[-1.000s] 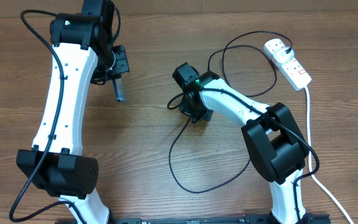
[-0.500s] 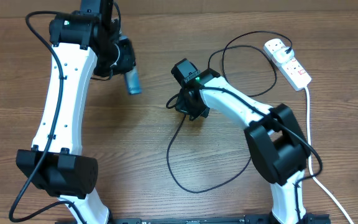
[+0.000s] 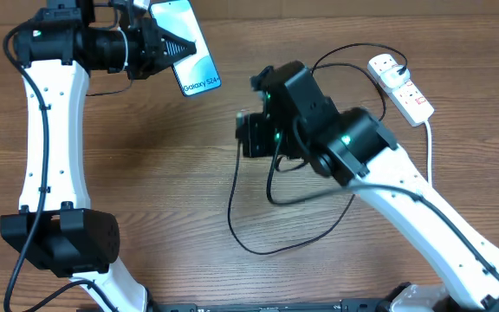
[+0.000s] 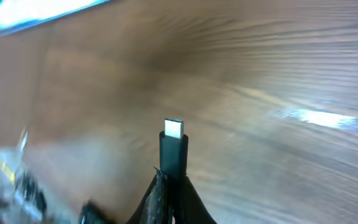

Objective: Plug charger to phone and switch on socket
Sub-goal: 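Bring the plug up to the phone's bottom port held by left gripper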

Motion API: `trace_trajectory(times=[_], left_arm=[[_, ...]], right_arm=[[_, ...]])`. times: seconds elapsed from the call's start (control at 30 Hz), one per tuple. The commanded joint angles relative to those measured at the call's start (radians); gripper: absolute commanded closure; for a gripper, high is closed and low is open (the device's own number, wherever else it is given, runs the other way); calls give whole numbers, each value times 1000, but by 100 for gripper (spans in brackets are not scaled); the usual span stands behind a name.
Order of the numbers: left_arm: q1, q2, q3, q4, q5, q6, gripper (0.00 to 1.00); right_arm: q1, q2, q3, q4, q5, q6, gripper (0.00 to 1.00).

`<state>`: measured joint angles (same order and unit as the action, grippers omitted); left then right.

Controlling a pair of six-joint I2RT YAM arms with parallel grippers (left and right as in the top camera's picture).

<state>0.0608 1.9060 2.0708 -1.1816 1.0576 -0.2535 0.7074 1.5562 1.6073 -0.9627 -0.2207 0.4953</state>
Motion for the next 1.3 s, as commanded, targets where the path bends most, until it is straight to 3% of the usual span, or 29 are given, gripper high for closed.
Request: trace_trajectory(times=[0.0, 0.4, 0.77, 1.27], left_arm=[[-16, -10, 24, -3, 222, 77, 96], [-31, -10, 24, -204, 99, 294, 96], [-43, -10, 24, -214, 93, 273, 96], [-57, -10, 24, -266, 92, 273, 96]], right_arm=[[33, 5, 9, 0, -43, -59, 96], [38, -11, 12, 35, -55, -59, 96], [39, -19, 12, 69, -133, -55, 96], [37, -19, 12, 75, -68, -56, 96]])
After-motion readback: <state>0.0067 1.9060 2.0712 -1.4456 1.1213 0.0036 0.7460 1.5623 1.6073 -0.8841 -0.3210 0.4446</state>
